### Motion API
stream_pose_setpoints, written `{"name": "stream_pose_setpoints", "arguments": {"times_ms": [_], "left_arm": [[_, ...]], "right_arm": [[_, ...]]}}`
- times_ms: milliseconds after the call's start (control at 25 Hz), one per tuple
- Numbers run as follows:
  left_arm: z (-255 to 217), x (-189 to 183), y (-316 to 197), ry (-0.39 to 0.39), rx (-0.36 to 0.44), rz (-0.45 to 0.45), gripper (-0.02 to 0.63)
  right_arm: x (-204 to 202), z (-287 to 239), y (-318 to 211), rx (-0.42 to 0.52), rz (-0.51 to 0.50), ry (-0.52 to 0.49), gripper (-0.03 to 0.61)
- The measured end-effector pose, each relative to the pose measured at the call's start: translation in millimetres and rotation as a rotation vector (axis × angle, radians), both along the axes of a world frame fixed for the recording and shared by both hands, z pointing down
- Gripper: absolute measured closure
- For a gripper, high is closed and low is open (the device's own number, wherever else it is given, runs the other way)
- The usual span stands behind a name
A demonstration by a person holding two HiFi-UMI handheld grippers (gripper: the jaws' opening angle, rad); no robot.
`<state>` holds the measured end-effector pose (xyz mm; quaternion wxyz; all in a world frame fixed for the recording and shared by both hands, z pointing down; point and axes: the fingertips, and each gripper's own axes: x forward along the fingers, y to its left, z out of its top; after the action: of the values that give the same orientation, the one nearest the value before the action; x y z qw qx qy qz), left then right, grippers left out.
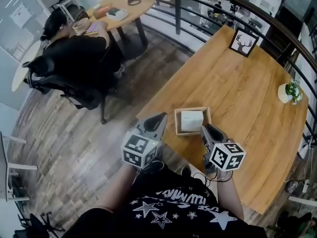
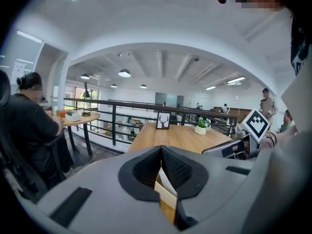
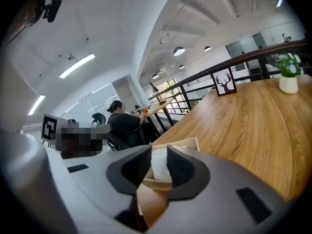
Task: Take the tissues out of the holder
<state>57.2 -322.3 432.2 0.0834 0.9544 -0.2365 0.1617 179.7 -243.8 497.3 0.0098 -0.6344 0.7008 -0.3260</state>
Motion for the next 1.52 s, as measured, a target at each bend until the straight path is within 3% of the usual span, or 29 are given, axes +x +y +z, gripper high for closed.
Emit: {"name": "stream_pose_setpoints", "arguments": {"times_ms": [40,200,400,600,760,920,1120,1320,1520], "left_arm": [[1,2,-8,-0.011,0.006,0.022,0.6],[14,14,-31,-0.028,-0.023,0.113,0.6],[31,22,-54,-0.037,-0.061,0.217,0.6],[40,29,-82,-0.041,-0.08,0.304,0.6],[44,35,-97,-0.046,-0.084,0.377,0.6],[52,38,-107,-0.058,-0.097,0.445,0.6],[56,36,-115,-0.068,-0.095,0.511,0.6],[52,33,-127,-0.059,-0.091,0.518,0.6],[50,26,-142,-0.055,-0.104,0.499,0.6]], "right_arm": [[-3,2,-7,-0.011,-0.002,0.001,0.471],[-10,17,-21,-0.091,0.037,0.037,0.359],[-19,37,-37,-0.18,0.081,0.118,0.342],[-18,52,-54,-0.279,0.153,0.192,0.275],[-20,65,-58,-0.364,0.193,0.222,0.25],[-18,68,-65,-0.376,0.278,0.215,0.236],[-16,65,-73,-0.395,0.296,0.261,0.233],[-10,60,-76,-0.44,0.26,0.287,0.233],[-1,64,-79,-0.457,0.256,0.21,0.233]]}}
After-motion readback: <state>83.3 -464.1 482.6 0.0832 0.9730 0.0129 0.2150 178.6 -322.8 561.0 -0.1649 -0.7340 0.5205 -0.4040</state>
